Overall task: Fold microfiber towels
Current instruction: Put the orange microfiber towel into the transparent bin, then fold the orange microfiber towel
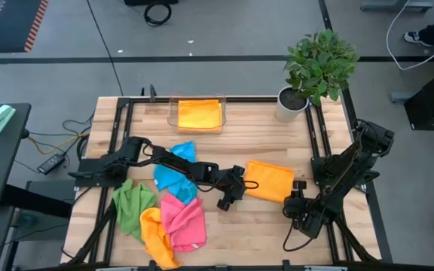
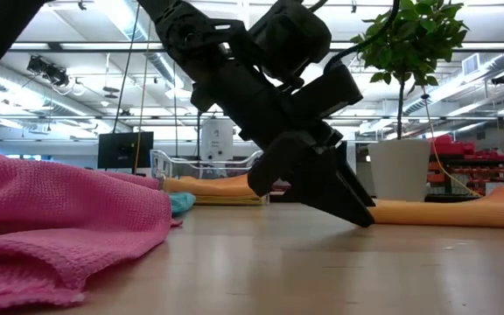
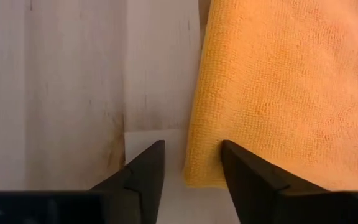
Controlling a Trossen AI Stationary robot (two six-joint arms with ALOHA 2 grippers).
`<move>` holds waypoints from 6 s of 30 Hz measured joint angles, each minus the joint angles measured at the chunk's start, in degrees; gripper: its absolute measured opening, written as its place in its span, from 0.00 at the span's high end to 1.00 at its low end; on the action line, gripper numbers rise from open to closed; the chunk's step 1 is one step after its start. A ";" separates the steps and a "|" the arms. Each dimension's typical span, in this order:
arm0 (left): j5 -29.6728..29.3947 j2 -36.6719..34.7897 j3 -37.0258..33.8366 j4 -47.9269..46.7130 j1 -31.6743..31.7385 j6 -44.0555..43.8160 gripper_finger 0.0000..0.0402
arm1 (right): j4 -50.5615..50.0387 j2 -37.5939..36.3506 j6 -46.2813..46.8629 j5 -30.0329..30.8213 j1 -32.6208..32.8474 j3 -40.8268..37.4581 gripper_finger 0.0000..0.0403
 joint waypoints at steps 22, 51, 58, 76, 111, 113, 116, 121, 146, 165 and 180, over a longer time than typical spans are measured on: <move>-3.31 0.11 -0.16 0.55 0.97 -9.77 0.97 | -0.16 -0.09 0.05 0.55 -1.64 -0.24 0.89; -24.47 -46.23 -0.20 -55.58 3.79 -39.76 0.98 | 0.57 -10.17 -41.96 -24.54 -56.60 34.94 0.89; -24.68 -49.35 -2.11 -61.66 13.80 -35.53 0.98 | -0.43 5.67 -47.30 -32.65 -68.82 48.67 0.89; -10.19 -40.65 -13.39 -39.85 45.64 -24.78 0.98 | 0.33 26.31 -66.91 -38.85 -89.39 64.45 0.89; -9.22 -28.17 -13.25 -32.59 53.62 -10.54 0.89 | 7.78 32.50 -67.51 -31.17 -91.30 65.11 0.79; -9.19 -28.17 -13.25 -32.55 53.86 -10.56 0.88 | 7.69 32.50 -65.92 -31.30 -91.27 65.11 0.73; -9.21 -28.17 -13.25 -32.53 54.18 -10.23 0.86 | 7.65 32.16 -65.21 -30.92 -91.43 65.11 0.63; -9.21 -29.66 -13.27 -33.35 54.17 -9.69 0.83 | 7.27 28.60 -62.80 -31.95 -91.20 65.20 0.52; -4.35 -40.52 -13.20 -33.11 55.82 -9.71 0.97 | 6.23 34.52 -59.66 -39.75 -83.57 64.44 0.99; -3.92 -44.48 -10.59 -40.58 55.61 -11.59 0.97 | -8.13 33.02 -63.92 -34.74 -83.80 73.65 0.99; 17.00 -57.21 -9.60 -81.68 29.26 -22.07 0.83 | -17.74 11.24 -41.76 -36.16 -62.06 59.81 0.99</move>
